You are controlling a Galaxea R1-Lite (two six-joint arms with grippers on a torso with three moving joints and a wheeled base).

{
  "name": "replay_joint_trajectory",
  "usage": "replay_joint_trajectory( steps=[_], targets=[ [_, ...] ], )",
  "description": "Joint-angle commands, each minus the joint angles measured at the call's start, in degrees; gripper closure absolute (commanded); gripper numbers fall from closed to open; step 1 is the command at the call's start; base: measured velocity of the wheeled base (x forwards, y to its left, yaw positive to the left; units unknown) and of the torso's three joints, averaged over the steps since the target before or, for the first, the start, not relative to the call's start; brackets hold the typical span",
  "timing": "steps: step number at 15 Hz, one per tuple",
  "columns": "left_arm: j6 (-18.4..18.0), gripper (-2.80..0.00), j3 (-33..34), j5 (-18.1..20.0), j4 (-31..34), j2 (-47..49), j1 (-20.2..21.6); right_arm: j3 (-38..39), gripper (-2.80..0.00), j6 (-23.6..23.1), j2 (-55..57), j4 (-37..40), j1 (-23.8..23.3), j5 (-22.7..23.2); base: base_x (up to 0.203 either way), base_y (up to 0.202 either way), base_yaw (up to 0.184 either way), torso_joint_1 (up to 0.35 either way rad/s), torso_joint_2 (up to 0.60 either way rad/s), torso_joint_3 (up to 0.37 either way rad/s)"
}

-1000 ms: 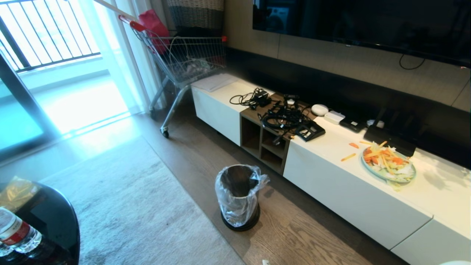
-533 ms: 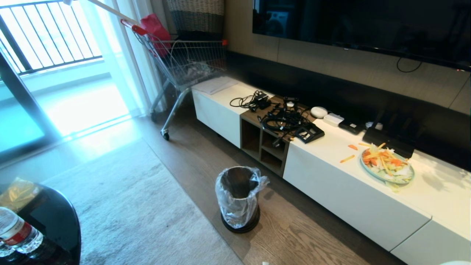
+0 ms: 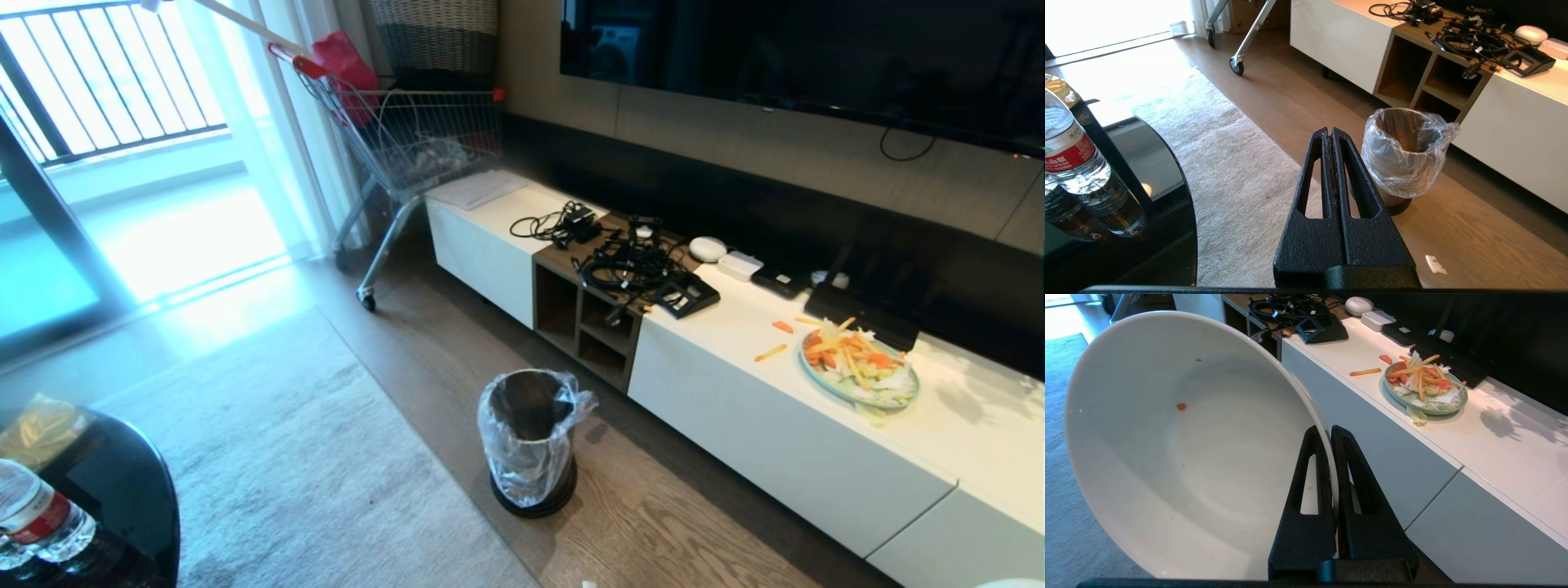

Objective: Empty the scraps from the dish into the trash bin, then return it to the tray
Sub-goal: Put the bowl back to the table

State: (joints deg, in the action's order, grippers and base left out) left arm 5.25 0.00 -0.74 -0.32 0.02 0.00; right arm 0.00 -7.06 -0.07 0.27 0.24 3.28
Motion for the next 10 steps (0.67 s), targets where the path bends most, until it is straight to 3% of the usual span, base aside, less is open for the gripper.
replay_joint_trajectory(
  steps=[1,4,10],
  targets=[
    [0.1,0.00,0.0,0.0,0.0,0.0,0.0,0.0,0.00,-0.1,0.1,0.0,0.0,0.1,0.000,0.000,0.000,0.000,0.00,0.000],
    [0.0,0.00,0.0,0.0,0.0,0.0,0.0,0.0,0.00,-0.1,0.1,0.0,0.0,0.1,-0.046,0.000,0.000,0.005,0.00,0.002],
    [0.1,0.00,0.0,0.0,0.0,0.0,0.0,0.0,0.00,-0.1,0.1,0.0,0.0,0.1,-0.187,0.000,-0.001,0.002,0.00,0.004]
  ],
)
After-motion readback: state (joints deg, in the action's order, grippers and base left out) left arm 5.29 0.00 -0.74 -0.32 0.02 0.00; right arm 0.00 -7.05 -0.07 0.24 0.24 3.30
